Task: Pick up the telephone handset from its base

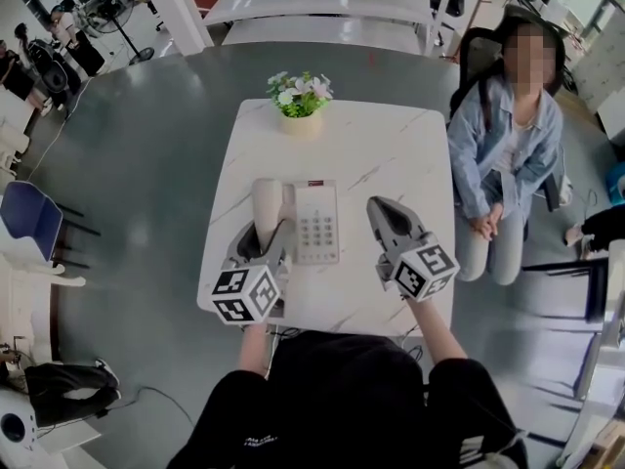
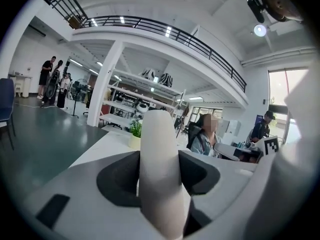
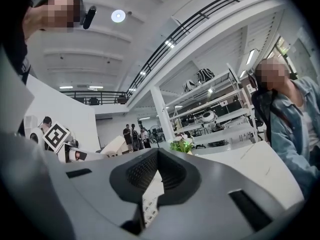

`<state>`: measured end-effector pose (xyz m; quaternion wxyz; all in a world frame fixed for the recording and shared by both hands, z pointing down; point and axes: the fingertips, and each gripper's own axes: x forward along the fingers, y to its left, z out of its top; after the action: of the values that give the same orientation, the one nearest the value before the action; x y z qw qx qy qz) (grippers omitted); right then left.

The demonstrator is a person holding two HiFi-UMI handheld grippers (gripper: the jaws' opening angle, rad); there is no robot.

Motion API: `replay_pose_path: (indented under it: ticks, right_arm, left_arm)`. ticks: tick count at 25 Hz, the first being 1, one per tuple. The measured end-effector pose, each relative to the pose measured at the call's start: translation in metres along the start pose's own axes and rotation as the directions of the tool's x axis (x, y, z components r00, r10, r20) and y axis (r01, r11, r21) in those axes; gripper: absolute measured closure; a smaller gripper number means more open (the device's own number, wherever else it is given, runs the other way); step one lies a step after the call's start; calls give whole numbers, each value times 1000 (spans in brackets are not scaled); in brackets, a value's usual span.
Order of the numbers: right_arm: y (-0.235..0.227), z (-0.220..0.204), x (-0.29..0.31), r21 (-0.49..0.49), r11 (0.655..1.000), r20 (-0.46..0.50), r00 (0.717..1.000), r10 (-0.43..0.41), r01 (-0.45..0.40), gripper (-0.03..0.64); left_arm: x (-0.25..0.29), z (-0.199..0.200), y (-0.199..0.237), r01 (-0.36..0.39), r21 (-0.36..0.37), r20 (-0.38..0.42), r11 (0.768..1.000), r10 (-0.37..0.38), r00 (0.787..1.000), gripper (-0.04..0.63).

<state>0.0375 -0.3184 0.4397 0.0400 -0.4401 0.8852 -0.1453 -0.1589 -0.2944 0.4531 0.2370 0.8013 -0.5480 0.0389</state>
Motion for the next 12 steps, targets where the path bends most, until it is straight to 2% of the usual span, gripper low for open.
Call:
replay_pose_path:
  ticks: [12]
  right_arm:
    - [17, 34, -21, -69, 997, 73, 997, 28, -23, 627]
  left_arm:
    - [-35, 28, -12, 29, -10, 149, 1000, -27, 989, 385]
